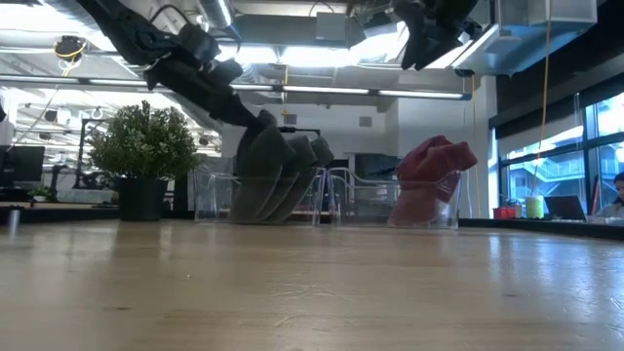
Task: Pick & Place hat
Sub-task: Put the black cap into the left transparent bin, then return to Home Position
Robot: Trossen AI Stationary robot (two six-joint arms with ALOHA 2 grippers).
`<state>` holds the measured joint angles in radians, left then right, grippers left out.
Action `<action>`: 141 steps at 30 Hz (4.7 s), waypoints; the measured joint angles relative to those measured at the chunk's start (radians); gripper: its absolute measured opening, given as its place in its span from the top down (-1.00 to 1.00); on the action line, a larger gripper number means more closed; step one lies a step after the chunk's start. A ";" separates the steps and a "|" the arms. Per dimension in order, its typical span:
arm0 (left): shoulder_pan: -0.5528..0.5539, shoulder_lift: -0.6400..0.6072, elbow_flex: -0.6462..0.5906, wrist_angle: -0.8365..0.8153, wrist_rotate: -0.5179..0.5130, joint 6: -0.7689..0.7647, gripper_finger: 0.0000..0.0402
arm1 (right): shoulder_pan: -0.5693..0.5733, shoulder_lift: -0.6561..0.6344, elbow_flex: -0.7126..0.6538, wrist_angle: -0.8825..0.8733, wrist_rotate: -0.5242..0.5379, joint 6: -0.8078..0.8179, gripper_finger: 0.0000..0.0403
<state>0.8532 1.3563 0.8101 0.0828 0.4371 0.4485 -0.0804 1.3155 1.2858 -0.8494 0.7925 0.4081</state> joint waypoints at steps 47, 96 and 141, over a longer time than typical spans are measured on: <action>-0.084 -0.166 0.011 -0.033 -0.119 -0.239 -0.16 | -0.020 0.000 0.000 0.050 -0.110 -0.097 0.09; -0.648 -1.356 -0.683 0.021 -0.499 -0.645 -0.16 | -0.013 -1.047 -0.900 0.840 -0.525 -0.354 0.09; -0.648 -1.357 -0.802 -0.041 -0.619 -0.674 -0.16 | -0.013 -1.314 -1.188 0.954 -0.533 -0.327 0.09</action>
<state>0.2054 -0.0002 0.0082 0.0414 -0.1815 -0.2256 -0.0933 0.0017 0.0980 0.1042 0.2596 0.0816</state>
